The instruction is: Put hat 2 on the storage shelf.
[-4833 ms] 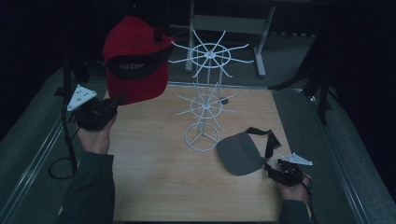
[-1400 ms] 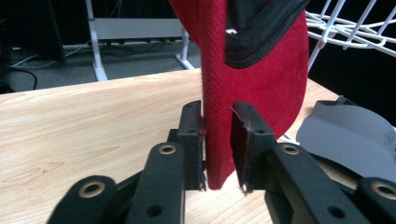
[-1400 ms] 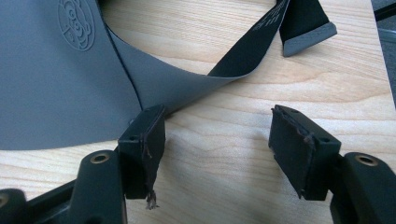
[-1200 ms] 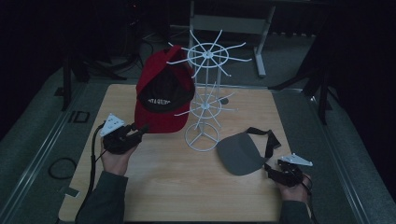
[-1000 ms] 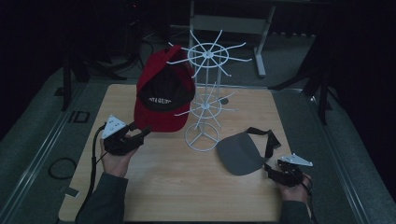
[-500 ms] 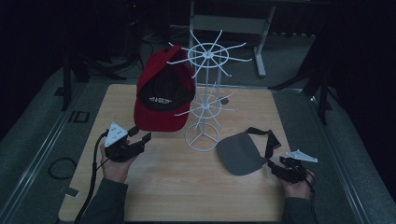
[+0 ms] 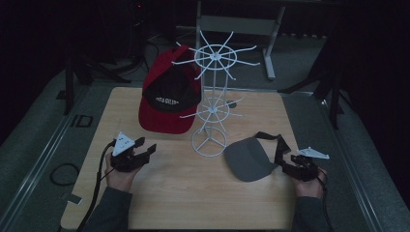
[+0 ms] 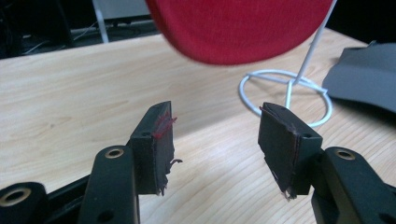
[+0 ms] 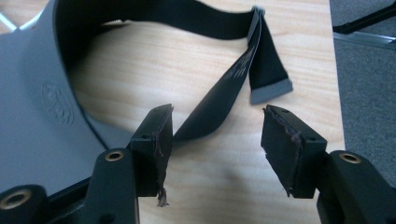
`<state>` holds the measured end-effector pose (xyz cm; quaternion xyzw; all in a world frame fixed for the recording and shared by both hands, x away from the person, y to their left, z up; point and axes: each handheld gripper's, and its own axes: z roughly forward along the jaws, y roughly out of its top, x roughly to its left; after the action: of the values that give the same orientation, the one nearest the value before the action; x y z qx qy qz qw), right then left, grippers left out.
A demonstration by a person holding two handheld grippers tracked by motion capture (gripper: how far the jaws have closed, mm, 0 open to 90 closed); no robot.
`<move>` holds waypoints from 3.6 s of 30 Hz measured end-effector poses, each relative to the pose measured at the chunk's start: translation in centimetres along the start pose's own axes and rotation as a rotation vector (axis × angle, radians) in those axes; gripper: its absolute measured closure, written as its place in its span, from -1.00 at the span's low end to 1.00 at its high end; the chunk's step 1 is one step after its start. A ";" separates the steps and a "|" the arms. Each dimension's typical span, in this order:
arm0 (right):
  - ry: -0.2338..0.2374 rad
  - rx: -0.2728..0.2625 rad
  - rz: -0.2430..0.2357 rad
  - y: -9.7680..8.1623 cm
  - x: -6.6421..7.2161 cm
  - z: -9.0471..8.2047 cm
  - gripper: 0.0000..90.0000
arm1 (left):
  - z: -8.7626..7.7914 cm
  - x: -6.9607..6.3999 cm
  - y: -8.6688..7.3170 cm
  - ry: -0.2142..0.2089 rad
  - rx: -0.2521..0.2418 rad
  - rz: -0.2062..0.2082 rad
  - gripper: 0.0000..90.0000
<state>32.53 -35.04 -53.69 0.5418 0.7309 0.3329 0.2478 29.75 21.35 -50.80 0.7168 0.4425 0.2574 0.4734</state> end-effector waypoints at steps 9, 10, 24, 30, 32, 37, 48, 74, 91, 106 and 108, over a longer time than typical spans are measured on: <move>-0.010 0.018 -0.021 1.9 -0.7 0.8 -0.03 | 1.1 0.5 -1.5 0.030 0.069 0.008 0.03; -0.012 0.022 -0.026 2.2 -0.8 1.0 -0.03 | 1.2 0.6 -1.6 0.031 0.071 0.007 0.03; -0.040 0.058 -0.045 4.3 -2.0 2.9 -0.09 | 1.8 1.2 -2.6 0.048 0.108 -0.021 0.03; -0.025 0.072 -0.040 5.1 -2.6 3.9 -0.10 | 1.9 1.3 -2.7 0.050 0.114 -0.024 0.02; -0.024 0.088 -0.039 5.4 -2.8 4.4 -0.12 | 1.9 1.3 -2.8 0.051 0.113 -0.024 0.02; -0.026 0.115 -0.028 6.0 -3.3 5.6 -0.12 | 1.9 1.3 -2.8 0.051 0.111 -0.033 0.02; 0.001 0.191 -0.005 7.3 -3.8 7.6 0.05 | 2.0 1.4 -2.8 0.047 0.111 -0.039 0.02; 0.040 0.352 0.000 8.3 -3.4 9.2 0.93 | 2.0 1.3 -2.8 0.046 0.107 -0.045 0.02; -0.043 0.234 -0.080 9.5 -2.2 7.6 0.97 | 2.0 1.3 -2.8 0.054 0.104 -0.047 0.03; -0.042 0.112 -0.140 12.4 -0.9 5.0 0.97 | 2.0 1.3 -2.8 0.057 0.103 -0.047 0.03; -0.041 0.108 -0.144 12.5 -0.9 4.8 0.97 | 2.0 1.3 -2.8 0.057 0.103 -0.047 0.03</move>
<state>44.14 -32.43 -47.39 0.5070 0.7796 0.2631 0.2566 30.81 22.05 -54.24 0.7220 0.4852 0.2432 0.4291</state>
